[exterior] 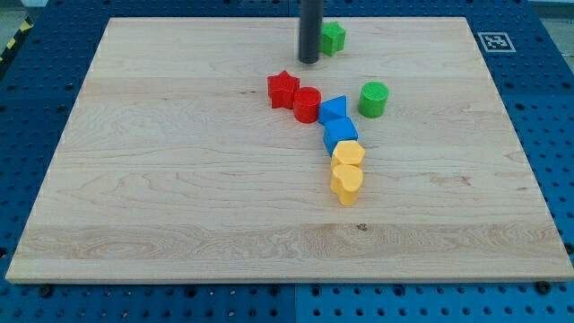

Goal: Push the green star into the green circle

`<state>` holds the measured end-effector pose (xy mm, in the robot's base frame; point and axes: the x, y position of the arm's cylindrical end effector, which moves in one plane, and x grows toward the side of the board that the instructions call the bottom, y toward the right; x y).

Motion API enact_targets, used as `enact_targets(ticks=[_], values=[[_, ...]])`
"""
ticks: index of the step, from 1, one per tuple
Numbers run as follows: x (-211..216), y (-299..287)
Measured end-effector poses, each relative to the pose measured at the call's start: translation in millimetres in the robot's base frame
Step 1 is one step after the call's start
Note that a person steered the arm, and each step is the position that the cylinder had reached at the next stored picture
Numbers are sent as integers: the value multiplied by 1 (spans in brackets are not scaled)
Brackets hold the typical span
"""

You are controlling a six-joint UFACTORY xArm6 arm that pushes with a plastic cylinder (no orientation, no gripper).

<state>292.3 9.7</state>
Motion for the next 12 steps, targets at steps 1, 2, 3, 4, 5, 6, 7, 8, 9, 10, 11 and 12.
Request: enact_targets(ticks=[1,2,3,4,5,6,7,8,9,10,11,12], values=[[-12,-29],[-31,-10],[-38,-8],[-38,-8],[-38,5],[-28,71],[-21,86],[-21,33],[-44,6],[-56,47],[-56,110],[-74,117]])
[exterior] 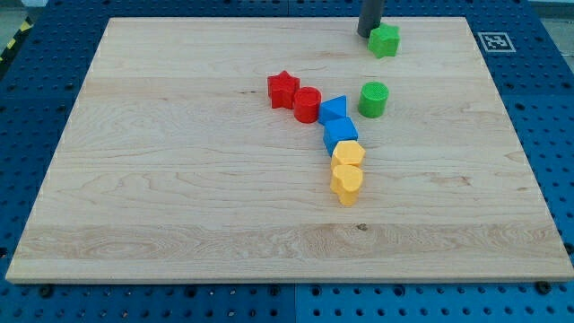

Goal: Push the green star into the green circle

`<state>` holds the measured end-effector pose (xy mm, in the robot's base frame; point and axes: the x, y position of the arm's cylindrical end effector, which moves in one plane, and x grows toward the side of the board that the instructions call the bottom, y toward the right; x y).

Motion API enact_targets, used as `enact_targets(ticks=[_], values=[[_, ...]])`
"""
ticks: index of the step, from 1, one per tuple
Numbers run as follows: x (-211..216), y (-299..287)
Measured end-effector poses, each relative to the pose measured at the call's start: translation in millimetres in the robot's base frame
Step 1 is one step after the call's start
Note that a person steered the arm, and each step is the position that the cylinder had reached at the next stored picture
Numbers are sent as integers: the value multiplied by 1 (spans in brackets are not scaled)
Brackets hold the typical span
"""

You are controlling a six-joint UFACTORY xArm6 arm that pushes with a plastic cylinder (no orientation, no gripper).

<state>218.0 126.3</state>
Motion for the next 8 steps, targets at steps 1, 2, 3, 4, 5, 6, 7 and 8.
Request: enact_targets(ticks=[1,2,3,4,5,6,7,8], values=[[-11,15],[43,32],[76,34],[76,22],[78,-7],[78,-17],[84,-20],[111,-4]])
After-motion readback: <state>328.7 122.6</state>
